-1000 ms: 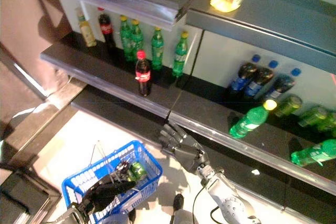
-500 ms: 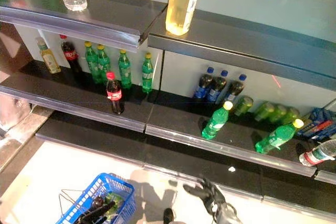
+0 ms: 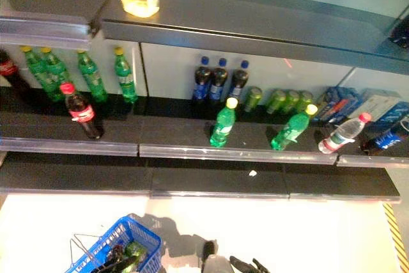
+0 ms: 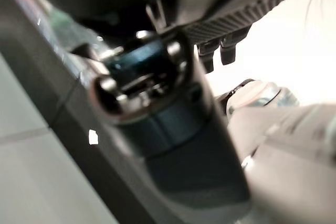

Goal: Pick up the drink and place into the basket.

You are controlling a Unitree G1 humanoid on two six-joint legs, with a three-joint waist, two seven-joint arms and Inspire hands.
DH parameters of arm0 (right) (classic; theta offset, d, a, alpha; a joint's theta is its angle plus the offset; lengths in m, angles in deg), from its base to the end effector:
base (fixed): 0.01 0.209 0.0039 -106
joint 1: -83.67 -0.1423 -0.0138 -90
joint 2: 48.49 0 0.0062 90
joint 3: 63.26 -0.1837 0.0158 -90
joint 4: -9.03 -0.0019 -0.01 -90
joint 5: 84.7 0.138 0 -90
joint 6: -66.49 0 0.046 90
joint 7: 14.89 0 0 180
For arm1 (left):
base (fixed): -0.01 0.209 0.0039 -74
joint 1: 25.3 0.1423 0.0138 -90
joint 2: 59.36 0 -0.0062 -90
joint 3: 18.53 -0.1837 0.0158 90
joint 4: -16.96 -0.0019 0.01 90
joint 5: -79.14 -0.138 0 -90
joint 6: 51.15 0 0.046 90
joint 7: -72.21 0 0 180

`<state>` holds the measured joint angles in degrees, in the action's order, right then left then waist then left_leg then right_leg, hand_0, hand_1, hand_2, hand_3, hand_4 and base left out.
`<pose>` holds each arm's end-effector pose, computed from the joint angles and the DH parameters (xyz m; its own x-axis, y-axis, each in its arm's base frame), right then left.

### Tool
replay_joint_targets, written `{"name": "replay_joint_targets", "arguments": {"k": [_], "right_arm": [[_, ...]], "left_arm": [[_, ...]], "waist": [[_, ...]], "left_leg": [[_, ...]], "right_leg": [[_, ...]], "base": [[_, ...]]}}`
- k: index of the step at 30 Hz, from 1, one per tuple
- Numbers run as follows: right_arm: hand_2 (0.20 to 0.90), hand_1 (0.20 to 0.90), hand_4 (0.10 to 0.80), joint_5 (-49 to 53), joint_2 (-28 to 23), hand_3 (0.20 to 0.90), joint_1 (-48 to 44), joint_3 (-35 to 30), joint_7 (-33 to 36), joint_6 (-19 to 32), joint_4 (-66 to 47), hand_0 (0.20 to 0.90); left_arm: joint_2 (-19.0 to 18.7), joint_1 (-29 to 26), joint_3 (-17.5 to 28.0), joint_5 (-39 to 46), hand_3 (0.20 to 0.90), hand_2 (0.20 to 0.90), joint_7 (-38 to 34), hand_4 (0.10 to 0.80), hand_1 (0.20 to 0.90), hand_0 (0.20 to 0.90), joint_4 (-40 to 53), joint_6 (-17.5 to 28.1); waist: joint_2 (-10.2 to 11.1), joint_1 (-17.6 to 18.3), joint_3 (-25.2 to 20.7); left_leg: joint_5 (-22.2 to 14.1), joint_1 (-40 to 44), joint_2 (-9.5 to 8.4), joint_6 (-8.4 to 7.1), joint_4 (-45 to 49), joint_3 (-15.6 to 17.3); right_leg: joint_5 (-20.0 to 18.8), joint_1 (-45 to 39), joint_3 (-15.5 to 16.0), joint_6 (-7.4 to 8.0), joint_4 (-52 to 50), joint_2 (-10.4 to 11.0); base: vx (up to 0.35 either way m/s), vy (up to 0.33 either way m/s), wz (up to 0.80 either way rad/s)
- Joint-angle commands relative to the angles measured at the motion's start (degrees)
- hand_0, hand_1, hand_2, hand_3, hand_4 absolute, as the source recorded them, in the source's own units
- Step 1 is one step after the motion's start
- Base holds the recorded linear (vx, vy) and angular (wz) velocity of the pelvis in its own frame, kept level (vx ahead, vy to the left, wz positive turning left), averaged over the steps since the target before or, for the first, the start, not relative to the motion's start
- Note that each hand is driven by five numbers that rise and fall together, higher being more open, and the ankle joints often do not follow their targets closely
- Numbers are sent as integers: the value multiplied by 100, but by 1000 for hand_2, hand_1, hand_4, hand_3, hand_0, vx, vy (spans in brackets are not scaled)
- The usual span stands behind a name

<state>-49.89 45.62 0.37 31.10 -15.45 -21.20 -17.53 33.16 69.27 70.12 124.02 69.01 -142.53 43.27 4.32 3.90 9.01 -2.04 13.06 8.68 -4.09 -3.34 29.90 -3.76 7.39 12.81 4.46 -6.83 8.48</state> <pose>0.0512 -0.2176 -0.1168 0.3760 -0.1731 -0.9103 0.4767 0.8785 0.0298 0.0473 0.2341 -0.1161 0.2899 0.3062 -0.9068 -0.6813 0.7314 0.0292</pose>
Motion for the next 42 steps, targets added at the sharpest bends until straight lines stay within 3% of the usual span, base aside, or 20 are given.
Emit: {"name": "replay_joint_targets", "arguments": {"k": [1, 4, 6, 8, 11, 12, 14, 18, 21, 23, 25, 26, 28, 31, 32, 34, 36, 38, 39, 42], "right_arm": [[900, 900, 800, -366, -87, 900, -342, 12, -186, 217, 42, 900], [900, 900, 800, -527, -101, 900, -396, 114, -169, 168, 24, 900], [900, 900, 800, -533, -158, 900, -442, 325, -94, 151, -70, 900], [900, 900, 800, -523, -179, 900, -485, 418, -23, 95, -81, 900], [900, 900, 800, -790, -266, 900, -519, 587, -125, -81, -27, 900], [900, 900, 800, -868, -310, 900, -566, 658, -246, -109, 80, 900], [900, 900, 800, -966, -339, 900, -665, 738, -478, -216, 179, 900], [900, 900, 800, -898, -321, 900, -751, 911, -466, -253, 71, 900], [900, 900, 800, -995, -312, 900, -775, 1052, -457, -339, -116, 900], [900, 900, 800, -1038, -295, 900, -735, 1082, -468, -395, -176, 900], [900, 900, 800, -1059, -218, 900, -701, 1081, -467, -353, -146, 900], [900, 900, 800, -1049, -199, 900, -701, 1083, -460, -343, -137, 900], [900, 900, 800, -944, -68, 900, -731, 1101, -413, -385, -64, 900], [900, 900, 800, -1005, 82, 900, -744, 1126, -474, -452, 36, 900], [900, 900, 800, -1065, 116, 900, -713, 1167, -481, -387, 51, 900], [900, 900, 800, -1022, 134, 900, -682, 1187, -439, -361, 10, 900], [900, 900, 800, -820, 134, 900, -734, 1181, -289, -385, -78, 900], [900, 900, 800, -734, 123, 900, -817, 1104, -240, -272, -85, 900], [900, 900, 800, -563, 116, 900, -863, 1116, -175, -192, -91, 900], [900, 900, 800, -306, 66, 900, -927, 1036, -147, -50, -43, 900]], "left_arm": [[-64, -117, 421, 278, 200, 300, 222, 100, 300, 300, 448, 716], [-26, -83, 385, 322, 200, 300, 159, 100, 300, 300, 509, 732], [36, -163, 485, 444, 200, 300, 82, 100, 300, 300, 643, 602], [77, -187, 526, 658, 200, 300, 60, 100, 300, 300, 607, 628], [237, -46, 740, 1103, 200, 300, 89, 100, 300, 300, 587, 725], [308, 44, 832, 1271, 200, 300, 145, 100, 300, 300, 553, 773], [372, 154, 944, 1334, 200, 300, 201, 100, 300, 300, 493, 824], [336, 119, 891, 1356, 200, 300, 202, 100, 300, 300, 374, 851], [310, 85, 866, 1507, 200, 300, 88, 100, 300, 300, 352, 874], [286, 120, 914, 1556, 200, 300, 134, 100, 300, 300, 303, 867], [234, 109, 1016, 1570, 200, 300, 178, 100, 300, 300, 257, 818], [226, 107, 1021, 1597, 200, 300, 174, 100, 300, 300, 253, 815], [175, 54, 1163, 1572, 200, 300, -38, 100, 300, 300, 199, 746], [87, -43, 1312, 1742, 200, 300, -29, 100, 300, 300, 50, 776], [67, -81, 1307, 1726, 200, 300, 50, 100, 300, 300, 23, 791], [59, -117, 1253, 1694, 200, 300, 96, 100, 300, 300, 55, 802], [89, -119, 1027, 1841, 200, 300, -36, 100, 300, 300, 288, 804], [48, -170, 880, 1891, 200, 300, -62, 100, 300, 300, 477, 766], [-21, -244, 783, 1843, 200, 300, -95, 100, 300, 300, 586, 680], [-114, -382, 691, 1828, 200, 300, -149, 100, 300, 300, 657, 639]], "waist": [[-210, -133, -19], [-225, -122, -11], [-195, -121, 47], [-164, -145, 89], [-79, -394, 148], [-36, -576, 205], [1, -798, 214], [-130, -957, 320], [-265, -1111, 407], [-324, -1202, 411], [-273, -1265, 325], [-259, -1271, 306], [-82, -1328, 207], [121, -1391, 74], [40, -1402, 22], [-67, -1351, -7], [-184, -1199, 11], [-311, -1065, 110], [-254, -999, 193], [-119, -782, 324]], "left_leg": [[216, -712, 89, 136, 268, -179], [330, -712, 314, 2, 258, -264], [420, -836, 665, -165, 492, -500], [557, -971, 740, -157, 614, -794], [559, -1118, 361, -43, 911, -2156], [341, -1191, -64, 105, 1154, -2730], [79, -1316, -616, 294, 1310, -2995], [142, -1581, -994, 314, 1127, -2723], [656, -2094, -1151, 197, 808, -2587], [881, -2399, -1236, 183, 698, -2166], [703, -2625, -1301, 389, 982, -1602], [652, -2637, -1302, 434, 1024, -1563], [322, -2591, -1475, 691, 1270, -1706], [75, -2389, -1564, 1006, 1300, -1803], [95, -2229, -1459, 1027, 1180, -1949], [94, -2048, -1349, 1038, 1096, -2160], [46, -1776, -1232, 1003, 1061, -2544], [-20, -1575, -1066, 882, 1110, -2886], [-132, -1445, -1034, 785, 1108, -3109], [-590, -1134, -911, 529, 1162, -3697]], "right_leg": [[13, -725, 669, 572, 142, 601], [227, -749, 532, 398, 175, 299], [450, -700, 403, 160, 23, 10], [391, -644, 309, 16, 31, -149], [428, -742, -101, -130, 89, -399], [414, -857, -269, -174, 178, -465], [374, -988, -338, -207, 332, -511], [516, -1147, -240, -211, 274, -712], [787, -1410, -409, -262, 197, -1056], [1048, -1669, -503, -329, 113, -1278], [1342, -1790, -444, -404, -227, -1415], [1373, -1778, -439, -407, -297, -1423], [1411, -1877, -459, -330, -771, -1345], [224, -1767, -599, 292, -2178, -1322], [-299, -1540, -600, 524, -2868, -1377], [-496, -1196, -609, 627, -3629, -1367], [-284, -453, -604, 475, -3862, -984], [-170, 228, -717, 283, -3198, -318], [-344, 383, -843, 269, -2207, 149], [-750, 295, -1493, 424, -66, 657]], "base": [[-87, -233, -136], [-53, -368, -159], [-143, -570, -88], [-90, -393, -33], [126, -287, -49], [229, -361, -118], [231, -323, -187], [246, -246, -149], [338, -197, -8], [406, -193, -40], [386, -186, -11], [430, -182, -14], [430, -157, -42], [399, -135, -10], [378, -133, 9], [296, -149, 13], [278, -259, 49], [247, -500, 85], [251, -661, 98], [343, -763, 117]]}}
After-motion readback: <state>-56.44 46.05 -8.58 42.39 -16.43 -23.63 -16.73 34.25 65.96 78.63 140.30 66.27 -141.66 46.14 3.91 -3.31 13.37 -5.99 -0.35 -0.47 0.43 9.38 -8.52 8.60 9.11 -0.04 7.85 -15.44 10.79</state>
